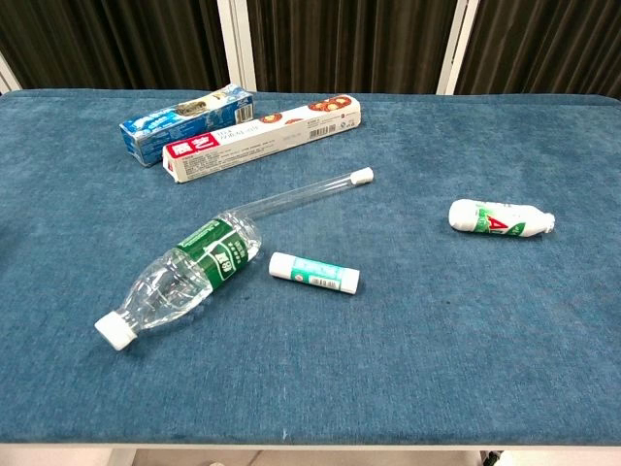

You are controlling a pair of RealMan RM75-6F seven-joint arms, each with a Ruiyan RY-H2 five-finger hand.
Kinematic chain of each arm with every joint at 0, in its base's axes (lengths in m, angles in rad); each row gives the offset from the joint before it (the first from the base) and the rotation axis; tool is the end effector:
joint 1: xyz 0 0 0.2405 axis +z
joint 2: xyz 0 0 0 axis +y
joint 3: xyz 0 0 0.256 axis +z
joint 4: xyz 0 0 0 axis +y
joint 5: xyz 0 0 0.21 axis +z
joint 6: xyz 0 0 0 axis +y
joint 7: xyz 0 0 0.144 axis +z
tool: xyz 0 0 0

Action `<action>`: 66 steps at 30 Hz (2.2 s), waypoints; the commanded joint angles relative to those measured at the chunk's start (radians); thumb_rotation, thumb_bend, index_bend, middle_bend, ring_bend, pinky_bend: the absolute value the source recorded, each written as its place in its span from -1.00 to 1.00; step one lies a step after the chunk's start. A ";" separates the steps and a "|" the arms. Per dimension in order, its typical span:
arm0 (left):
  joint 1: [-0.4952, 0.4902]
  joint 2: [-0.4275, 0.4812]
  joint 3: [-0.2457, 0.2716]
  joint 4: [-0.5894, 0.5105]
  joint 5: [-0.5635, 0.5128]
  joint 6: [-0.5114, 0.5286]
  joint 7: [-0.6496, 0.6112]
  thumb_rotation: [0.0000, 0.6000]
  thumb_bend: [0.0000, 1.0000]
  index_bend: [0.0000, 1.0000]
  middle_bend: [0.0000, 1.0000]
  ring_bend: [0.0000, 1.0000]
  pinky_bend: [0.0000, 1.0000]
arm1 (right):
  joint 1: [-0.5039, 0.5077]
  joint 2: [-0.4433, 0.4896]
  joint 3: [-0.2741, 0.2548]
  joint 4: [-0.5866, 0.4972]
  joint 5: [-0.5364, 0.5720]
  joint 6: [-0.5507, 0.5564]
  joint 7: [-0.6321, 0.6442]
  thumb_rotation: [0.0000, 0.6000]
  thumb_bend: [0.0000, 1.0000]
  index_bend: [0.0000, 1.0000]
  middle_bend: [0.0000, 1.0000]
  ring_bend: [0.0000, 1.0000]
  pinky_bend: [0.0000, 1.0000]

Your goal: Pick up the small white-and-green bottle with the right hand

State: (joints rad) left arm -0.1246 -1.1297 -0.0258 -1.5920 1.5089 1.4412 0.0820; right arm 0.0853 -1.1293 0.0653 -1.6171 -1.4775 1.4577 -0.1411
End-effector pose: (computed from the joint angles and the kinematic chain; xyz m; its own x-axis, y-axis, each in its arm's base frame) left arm -0.3101 0.1884 0.1480 0.4814 0.0486 0.8752 0.8761 -0.0567 -0.4787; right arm -0.3121 -0.1842 0.1550 0.5042 -0.0167 0.8634 -0.8635 0.0089 0.5043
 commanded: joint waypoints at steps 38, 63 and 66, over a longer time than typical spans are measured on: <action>0.015 -0.001 -0.011 -0.016 -0.026 0.018 -0.017 1.00 -0.10 -0.65 -0.98 -0.94 -0.74 | 0.379 -0.313 0.123 0.303 0.200 -0.500 -0.029 1.00 -0.56 -0.20 -0.53 -0.55 -0.51; 0.008 -0.002 -0.009 -0.013 -0.024 0.006 -0.012 1.00 -0.10 -0.65 -0.99 -0.94 -0.74 | 0.524 -0.460 0.122 0.404 0.257 -0.617 0.001 1.00 -0.55 0.01 -0.53 -0.55 -0.51; 0.008 -0.002 -0.010 -0.014 -0.024 0.007 -0.019 1.00 -0.10 -0.65 -0.99 -0.94 -0.74 | 0.528 -0.470 0.118 0.415 0.259 -0.611 -0.002 1.00 -0.39 0.19 -0.53 -0.54 -0.51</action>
State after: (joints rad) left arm -0.1170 -1.1316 -0.0359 -1.6061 1.4848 1.4476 0.0640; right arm 0.6120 -1.5972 0.1847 -1.2037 -1.2194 0.8453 -0.1422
